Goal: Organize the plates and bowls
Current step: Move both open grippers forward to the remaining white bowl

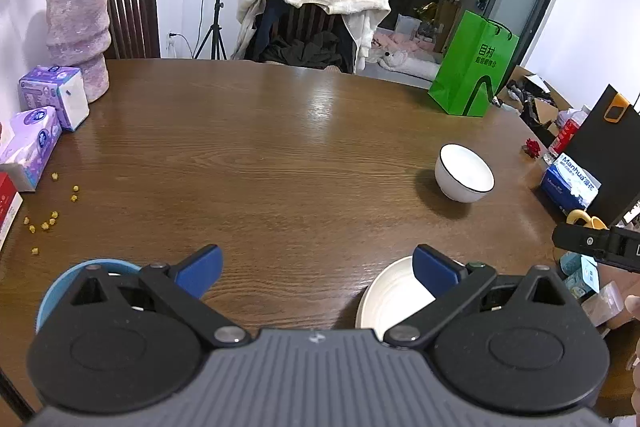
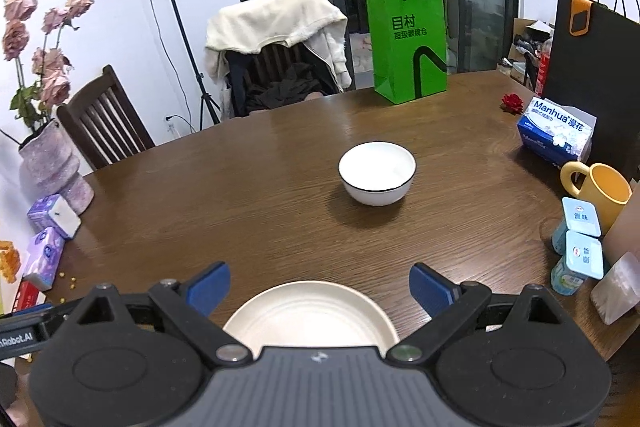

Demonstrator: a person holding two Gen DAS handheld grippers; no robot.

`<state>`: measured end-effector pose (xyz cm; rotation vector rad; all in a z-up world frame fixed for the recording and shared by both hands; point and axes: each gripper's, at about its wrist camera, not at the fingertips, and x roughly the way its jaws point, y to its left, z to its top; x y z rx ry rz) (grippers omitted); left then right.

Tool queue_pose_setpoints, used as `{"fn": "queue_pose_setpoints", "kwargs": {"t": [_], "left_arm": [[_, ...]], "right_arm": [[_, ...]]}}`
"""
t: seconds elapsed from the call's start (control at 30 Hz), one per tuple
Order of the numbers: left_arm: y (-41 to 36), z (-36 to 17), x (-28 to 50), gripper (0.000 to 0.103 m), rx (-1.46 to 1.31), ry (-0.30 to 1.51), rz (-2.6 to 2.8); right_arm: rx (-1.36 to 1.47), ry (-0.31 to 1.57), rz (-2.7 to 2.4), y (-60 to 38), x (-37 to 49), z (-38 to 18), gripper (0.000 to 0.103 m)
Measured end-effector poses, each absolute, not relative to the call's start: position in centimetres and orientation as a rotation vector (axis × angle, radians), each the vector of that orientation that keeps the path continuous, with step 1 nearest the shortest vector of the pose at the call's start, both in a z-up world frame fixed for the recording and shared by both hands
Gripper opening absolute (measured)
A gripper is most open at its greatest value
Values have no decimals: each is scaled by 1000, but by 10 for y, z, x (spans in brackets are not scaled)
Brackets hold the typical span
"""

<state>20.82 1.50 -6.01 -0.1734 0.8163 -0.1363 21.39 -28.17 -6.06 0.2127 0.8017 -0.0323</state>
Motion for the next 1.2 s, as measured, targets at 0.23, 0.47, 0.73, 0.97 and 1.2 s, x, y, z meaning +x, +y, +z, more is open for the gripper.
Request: {"fn": "queue_pose_setpoints", "kwargs": {"t": [0.23, 0.47, 0.73, 0.97, 1.2], "left_arm": [[-7, -59, 225, 103, -157, 823, -126], [-33, -60, 242, 103, -133, 833, -126], [-61, -65, 263, 103, -107, 847, -130], [-86, -73, 284, 103, -89, 869, -126], [-113, -78, 310, 103, -70, 873, -133]], "right_arm": [[228, 815, -42, -308, 230, -67, 96], [247, 822, -52, -334, 244, -75, 96], [256, 836, -67, -365, 265, -85, 96], [257, 855, -82, -392, 288, -97, 96], [258, 865, -88, -411, 316, -107, 96]]}}
